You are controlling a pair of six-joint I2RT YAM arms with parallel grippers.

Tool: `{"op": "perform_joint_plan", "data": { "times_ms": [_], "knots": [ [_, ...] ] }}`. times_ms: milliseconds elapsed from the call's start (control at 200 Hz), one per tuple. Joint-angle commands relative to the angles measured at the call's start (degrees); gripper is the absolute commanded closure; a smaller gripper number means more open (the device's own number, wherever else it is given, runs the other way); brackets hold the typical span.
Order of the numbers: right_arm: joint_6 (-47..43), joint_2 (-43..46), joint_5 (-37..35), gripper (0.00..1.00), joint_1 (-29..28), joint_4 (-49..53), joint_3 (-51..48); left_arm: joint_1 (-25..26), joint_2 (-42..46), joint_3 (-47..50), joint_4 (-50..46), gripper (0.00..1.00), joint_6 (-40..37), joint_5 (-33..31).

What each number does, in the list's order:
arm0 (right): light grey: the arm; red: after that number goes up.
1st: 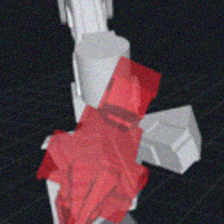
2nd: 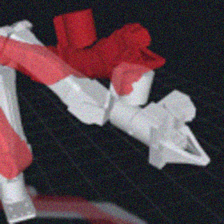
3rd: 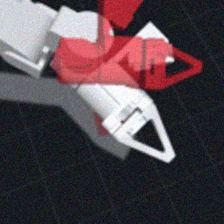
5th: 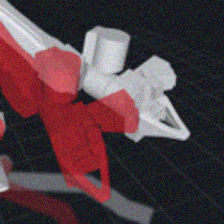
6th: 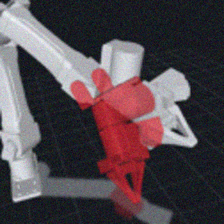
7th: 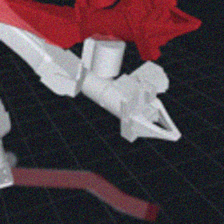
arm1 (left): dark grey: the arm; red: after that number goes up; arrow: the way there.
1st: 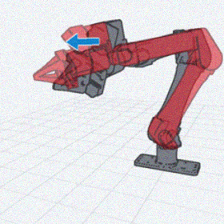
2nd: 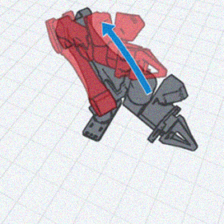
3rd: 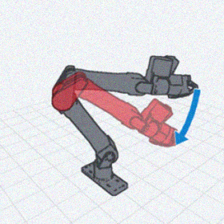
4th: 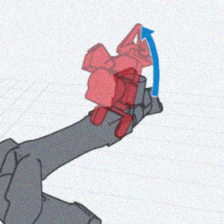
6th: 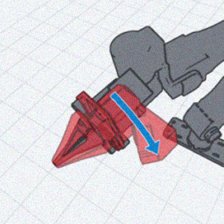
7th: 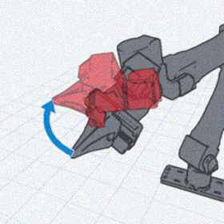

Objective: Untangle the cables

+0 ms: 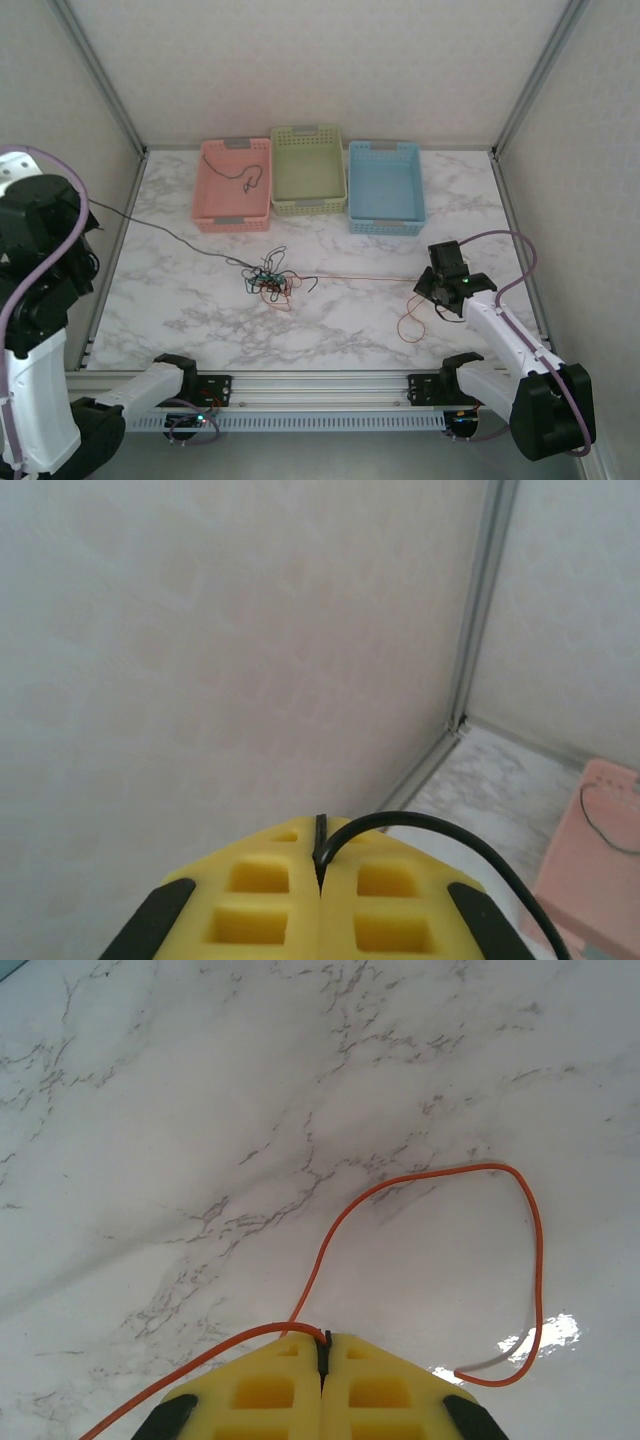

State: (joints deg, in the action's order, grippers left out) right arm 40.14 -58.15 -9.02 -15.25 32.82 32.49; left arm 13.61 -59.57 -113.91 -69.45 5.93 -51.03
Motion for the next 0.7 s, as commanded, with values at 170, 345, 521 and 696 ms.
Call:
{"op": "perform_joint_plan", "data": {
  "times_ms": [170, 345, 521, 696],
  "knots": [
    [0.92, 0.05, -1.87, 1.00, 0.34, 1.37, 0.47, -0.42, -7.44, -18.89, 1.20, 1.00, -5.71, -4.85],
    [0.69, -0.01, -1.62, 1.00, 0.37, 0.96, 0.42, -0.42, -9.10, -21.50, 1.54, 1.00, -1.21, 5.96],
    [-0.10, 1.72, -0.46, 1.00, 0.39, 0.07, -0.34, -0.40, -8.63, -10.49, 3.75, 1.00, 4.71, 43.08],
    [-0.92, 5.69, 0.57, 1.00, 0.35, -0.91, -1.96, -0.16, -6.36, 4.77, 14.60, 1.00, 11.24, 61.74]
  ]
}}
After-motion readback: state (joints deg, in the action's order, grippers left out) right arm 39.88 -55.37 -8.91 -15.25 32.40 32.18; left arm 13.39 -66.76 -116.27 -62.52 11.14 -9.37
